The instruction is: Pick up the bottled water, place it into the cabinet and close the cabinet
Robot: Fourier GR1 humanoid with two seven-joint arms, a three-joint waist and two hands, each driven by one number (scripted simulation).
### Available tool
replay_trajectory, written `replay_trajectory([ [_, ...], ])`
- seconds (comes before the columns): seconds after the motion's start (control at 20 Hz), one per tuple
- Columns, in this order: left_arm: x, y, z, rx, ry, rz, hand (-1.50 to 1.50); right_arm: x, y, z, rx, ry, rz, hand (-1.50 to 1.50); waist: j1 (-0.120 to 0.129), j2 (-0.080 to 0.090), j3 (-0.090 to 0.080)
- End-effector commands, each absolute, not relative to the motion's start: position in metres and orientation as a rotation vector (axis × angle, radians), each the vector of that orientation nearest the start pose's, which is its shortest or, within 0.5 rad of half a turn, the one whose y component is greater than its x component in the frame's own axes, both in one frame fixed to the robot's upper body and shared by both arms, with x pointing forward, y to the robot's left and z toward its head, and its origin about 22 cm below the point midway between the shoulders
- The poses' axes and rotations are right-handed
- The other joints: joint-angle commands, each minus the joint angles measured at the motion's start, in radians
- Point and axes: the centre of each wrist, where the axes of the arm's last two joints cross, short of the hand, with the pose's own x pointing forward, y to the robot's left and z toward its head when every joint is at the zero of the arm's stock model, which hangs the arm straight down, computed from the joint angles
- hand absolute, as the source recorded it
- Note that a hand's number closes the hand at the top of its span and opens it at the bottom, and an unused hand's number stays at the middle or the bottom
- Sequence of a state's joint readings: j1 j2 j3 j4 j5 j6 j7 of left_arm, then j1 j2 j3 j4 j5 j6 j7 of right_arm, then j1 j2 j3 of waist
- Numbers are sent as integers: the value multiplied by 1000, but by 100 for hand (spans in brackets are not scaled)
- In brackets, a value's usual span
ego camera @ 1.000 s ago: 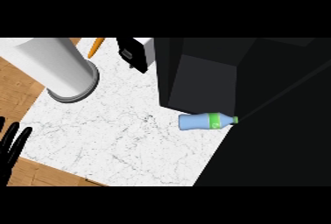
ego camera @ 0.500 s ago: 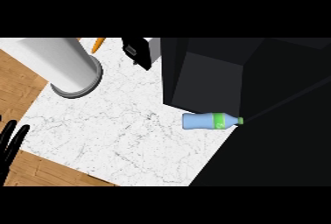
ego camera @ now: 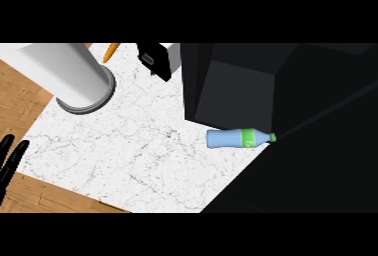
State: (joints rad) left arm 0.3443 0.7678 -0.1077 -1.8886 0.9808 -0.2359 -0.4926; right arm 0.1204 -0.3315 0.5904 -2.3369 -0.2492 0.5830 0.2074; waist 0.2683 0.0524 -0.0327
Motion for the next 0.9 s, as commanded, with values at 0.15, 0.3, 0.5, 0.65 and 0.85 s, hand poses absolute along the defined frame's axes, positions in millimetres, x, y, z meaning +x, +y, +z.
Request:
replay_trajectory([
  [0.15,161,352,69,-521,-1868,72,-150,176,-145,138,727,-1582,1119,150,-13,-8,8],
  [0.3,161,355,69,-514,-1864,87,-150,195,-135,140,683,-1550,1125,150,-23,-9,9],
  [0.5,160,358,67,-509,-1872,105,-150,222,-117,144,634,-1531,1093,150,-33,-13,13],
  [0.65,161,361,65,-496,-1872,120,-150,242,-101,144,620,-1478,1082,150,-46,-10,16],
  [0.85,158,362,62,-501,-1873,129,-150,271,-67,160,586,-1466,1024,150,-46,-18,19],
])
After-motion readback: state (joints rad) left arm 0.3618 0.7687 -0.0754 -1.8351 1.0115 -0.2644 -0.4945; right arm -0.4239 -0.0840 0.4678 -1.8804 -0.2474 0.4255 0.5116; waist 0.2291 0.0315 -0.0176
